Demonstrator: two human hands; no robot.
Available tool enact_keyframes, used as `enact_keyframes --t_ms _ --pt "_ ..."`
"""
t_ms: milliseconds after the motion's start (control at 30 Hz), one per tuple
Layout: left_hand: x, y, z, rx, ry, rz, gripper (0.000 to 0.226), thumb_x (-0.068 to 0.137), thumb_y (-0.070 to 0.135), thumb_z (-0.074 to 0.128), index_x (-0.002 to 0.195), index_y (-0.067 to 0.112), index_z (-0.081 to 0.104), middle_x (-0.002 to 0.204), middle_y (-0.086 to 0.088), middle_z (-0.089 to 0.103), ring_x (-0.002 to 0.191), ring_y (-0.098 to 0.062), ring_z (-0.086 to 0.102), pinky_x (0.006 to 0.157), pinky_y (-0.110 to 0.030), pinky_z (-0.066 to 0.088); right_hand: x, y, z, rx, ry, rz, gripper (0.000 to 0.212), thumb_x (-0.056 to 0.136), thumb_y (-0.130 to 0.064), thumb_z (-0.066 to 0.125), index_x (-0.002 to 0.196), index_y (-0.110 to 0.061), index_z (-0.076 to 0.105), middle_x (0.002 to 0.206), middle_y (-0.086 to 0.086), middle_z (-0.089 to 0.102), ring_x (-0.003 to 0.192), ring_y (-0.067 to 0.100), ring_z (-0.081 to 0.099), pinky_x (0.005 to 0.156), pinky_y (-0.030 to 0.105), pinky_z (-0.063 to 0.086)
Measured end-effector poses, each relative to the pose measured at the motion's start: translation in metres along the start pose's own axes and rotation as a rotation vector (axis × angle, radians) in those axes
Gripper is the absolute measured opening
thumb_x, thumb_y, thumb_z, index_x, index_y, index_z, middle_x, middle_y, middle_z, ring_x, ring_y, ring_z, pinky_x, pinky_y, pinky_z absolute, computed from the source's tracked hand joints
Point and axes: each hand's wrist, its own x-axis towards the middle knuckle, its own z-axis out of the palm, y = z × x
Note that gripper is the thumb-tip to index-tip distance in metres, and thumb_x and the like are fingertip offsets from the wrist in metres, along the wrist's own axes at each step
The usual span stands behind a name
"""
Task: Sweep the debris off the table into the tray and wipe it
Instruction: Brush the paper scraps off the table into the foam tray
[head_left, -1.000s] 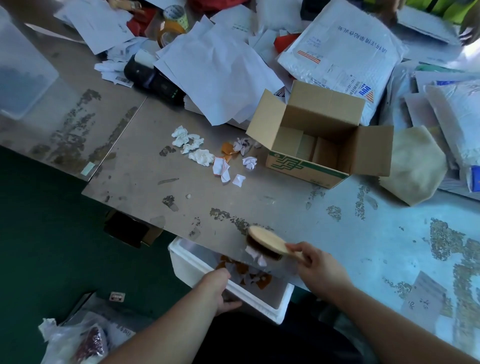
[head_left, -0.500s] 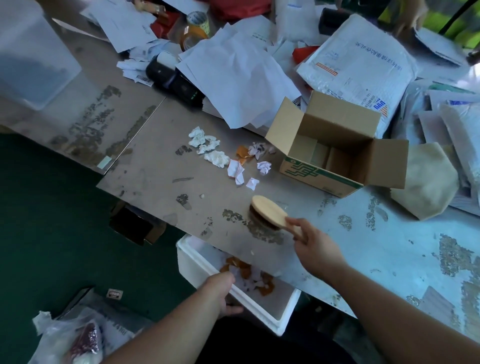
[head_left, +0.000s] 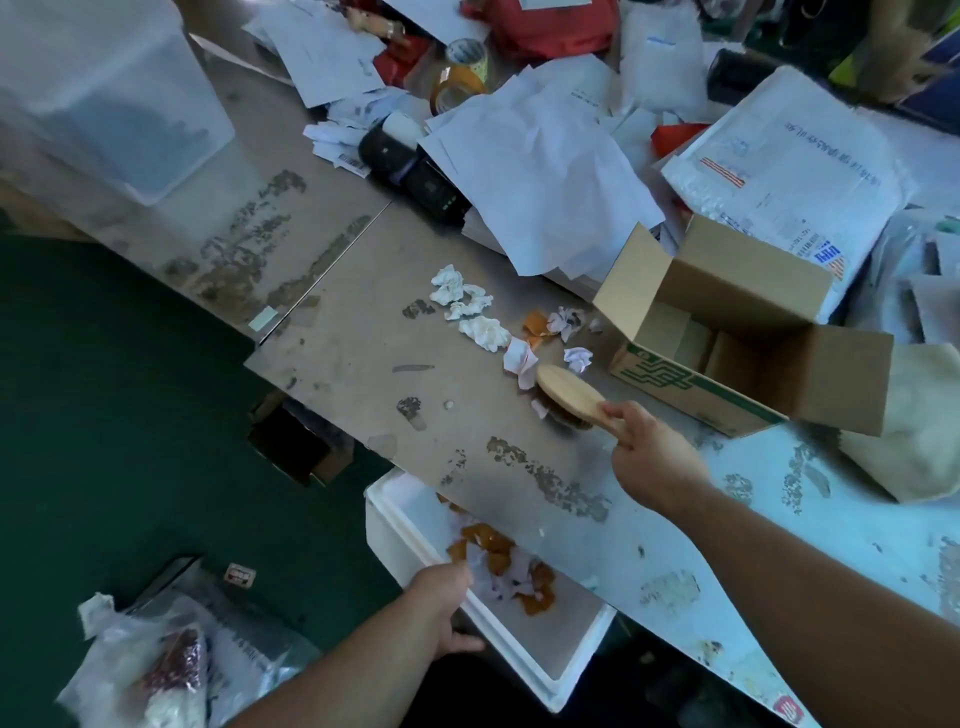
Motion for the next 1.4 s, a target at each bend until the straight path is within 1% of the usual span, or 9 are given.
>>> enact_keyframes --t_ms 133,400,533,700,833,967,1100,1267,1400 --pt "0.001 0.003 -0.002 0.011 -0.019 -0.013 0.028 0.098 0.024 0.055 0.121 0.01 0.059 0.131 -0.016 0.053 0.116 -0.042 0.056 0.058 -0.045 0.062 -0.037 0.003 0.007 0.002 -0.099 -0.019 0.04 0.092 -0.025 0.05 0.119 -0.054 0.054 0.086 -0.011 0.062 0.066 0.012 0.06 0.051 0.027 0.046" --pt "0.0 0.015 -0.013 -0.011 -0.042 0.004 0.017 0.091 0.022 0.064 0.101 0.009 0.062 0.11 -0.018 0.062 0.105 -0.039 0.062 0.067 -0.046 0.061 -0.08 0.01 0.026 -0.053 -0.296 -0.063 0.046 0.089 -0.028 0.046 0.108 -0.069 0.056 0.098 -0.024 0.067 0.073 0.0 0.06 0.056 0.015 0.04" --pt "0.004 0.019 -0.018 -0.008 -0.027 -0.009 0.019 0.096 0.023 0.059 0.109 0.008 0.057 0.108 -0.015 0.055 0.112 -0.042 0.058 0.073 -0.049 0.062 -0.069 0.002 0.02 0.041 -0.206 -0.076 0.046 0.094 -0.025 0.048 0.118 -0.064 0.054 0.098 -0.016 0.067 0.069 0.005 0.059 0.053 0.019 0.038" --pt "0.012 0.02 -0.026 -0.053 -0.015 -0.023 0.033 0.094 0.022 0.058 0.125 0.009 0.054 0.129 -0.018 0.053 0.119 -0.043 0.056 0.076 -0.054 0.063 -0.033 -0.02 0.007 0.11 0.023 -0.079 0.054 0.094 -0.018 0.049 0.133 -0.055 0.045 0.103 -0.008 0.064 0.073 0.012 0.061 0.055 0.029 0.048" --pt "0.015 0.024 -0.033 -0.097 -0.032 -0.04 0.03 0.096 0.021 0.056 0.123 0.009 0.054 0.122 -0.021 0.055 0.111 -0.044 0.058 0.069 -0.057 0.063 -0.003 -0.038 -0.004 0.023 0.119 -0.09 0.058 0.094 -0.015 0.046 0.143 -0.044 0.041 0.124 -0.002 0.062 0.099 0.021 0.061 0.077 0.038 0.053" --pt "0.015 0.029 -0.035 -0.118 -0.008 -0.049 0.019 0.098 0.017 0.053 0.113 0.006 0.056 0.112 -0.022 0.057 0.103 -0.043 0.06 0.076 -0.059 0.061 0.006 -0.043 0.001 -0.093 0.037 -0.039 0.06 0.09 -0.016 0.041 0.141 -0.048 0.038 0.124 0.0 0.061 0.103 0.024 0.06 0.086 0.042 0.053" --pt "0.025 0.032 -0.04 -0.034 -0.05 -0.102 0.031 0.089 0.021 0.066 0.115 0.005 0.063 0.114 -0.023 0.063 0.104 -0.046 0.062 0.056 -0.054 0.061 -0.016 -0.043 0.012 -0.078 -0.005 -0.034 0.056 0.092 -0.019 0.042 0.135 -0.055 0.041 0.109 -0.01 0.059 0.086 0.016 0.06 0.07 0.033 0.053" --pt "0.022 0.04 -0.047 -0.034 -0.06 -0.105 0.033 0.089 0.025 0.072 0.111 0.002 0.064 0.099 -0.022 0.066 0.088 -0.04 0.065 0.06 -0.044 0.058 -0.049 -0.034 0.021 -0.189 -0.05 -0.108 0.052 0.088 -0.028 0.046 0.131 -0.057 0.047 0.116 -0.018 0.067 0.091 0.012 0.064 0.077 0.028 0.053" --pt "0.016 0.041 -0.054 0.007 -0.061 -0.076 0.038 0.093 0.031 0.065 0.121 0.005 0.06 0.107 -0.022 0.065 0.094 -0.04 0.064 0.066 -0.048 0.058 -0.064 -0.034 0.021 -0.204 -0.049 -0.128 0.055 0.084 -0.028 0.046 0.123 -0.066 0.054 0.109 -0.023 0.071 0.088 0.01 0.066 0.07 0.021 0.048"
